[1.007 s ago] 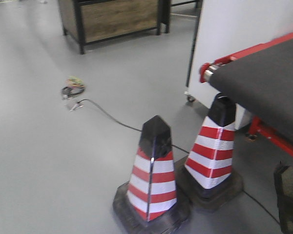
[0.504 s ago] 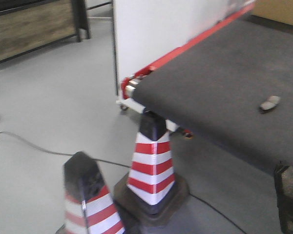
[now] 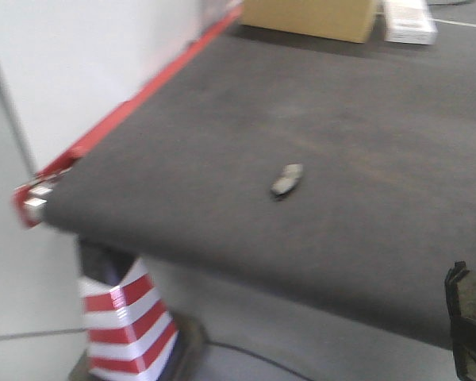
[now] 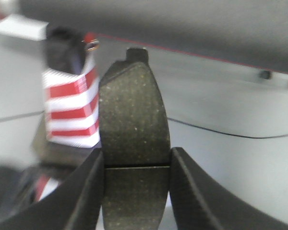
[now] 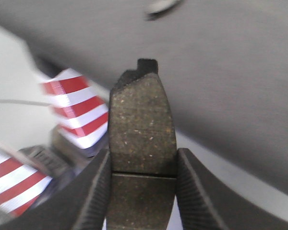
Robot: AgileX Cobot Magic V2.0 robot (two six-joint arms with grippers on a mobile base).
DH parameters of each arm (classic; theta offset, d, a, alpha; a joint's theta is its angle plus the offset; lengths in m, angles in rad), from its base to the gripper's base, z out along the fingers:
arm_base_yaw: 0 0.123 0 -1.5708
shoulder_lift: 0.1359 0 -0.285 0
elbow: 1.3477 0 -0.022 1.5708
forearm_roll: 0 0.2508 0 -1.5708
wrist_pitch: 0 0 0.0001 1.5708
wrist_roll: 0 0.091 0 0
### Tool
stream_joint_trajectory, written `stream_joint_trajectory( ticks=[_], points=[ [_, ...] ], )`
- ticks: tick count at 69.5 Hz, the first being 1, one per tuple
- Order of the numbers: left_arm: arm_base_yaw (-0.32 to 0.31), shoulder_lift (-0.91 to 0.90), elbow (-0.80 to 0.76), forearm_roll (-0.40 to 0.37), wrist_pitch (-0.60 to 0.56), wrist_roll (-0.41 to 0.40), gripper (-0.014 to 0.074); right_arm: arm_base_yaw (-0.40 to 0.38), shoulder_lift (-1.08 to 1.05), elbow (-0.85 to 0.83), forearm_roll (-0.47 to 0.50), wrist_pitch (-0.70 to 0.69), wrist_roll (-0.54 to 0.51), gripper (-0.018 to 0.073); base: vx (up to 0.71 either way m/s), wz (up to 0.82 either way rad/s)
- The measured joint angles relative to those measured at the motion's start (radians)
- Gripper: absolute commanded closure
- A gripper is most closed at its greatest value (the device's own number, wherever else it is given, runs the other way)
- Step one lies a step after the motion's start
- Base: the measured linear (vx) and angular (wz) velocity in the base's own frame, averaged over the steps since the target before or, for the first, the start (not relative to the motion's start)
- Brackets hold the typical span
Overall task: Move and align brake pads A on conveyor
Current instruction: 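Turn the base to face the dark grey conveyor belt, then hold both brake pads above the conveyor belt surface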
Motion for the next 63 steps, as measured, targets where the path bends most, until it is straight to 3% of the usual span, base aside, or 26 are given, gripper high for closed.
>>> stream_joint_trajectory(
  ticks=[30,63],
  points=[
    [0.0,0.0,0.0,0.0,0.0,0.0,0.0422,0.0,0.0,0.0,0.0,0.002,0.0,0.0382,0.21,-0.58],
    [0.0,0.0,0.0,0.0,0.0,0.0,0.0422,0.0,0.0,0.0,0.0,0.002,0.0,0.0382,0.2,-0.15]
  ],
)
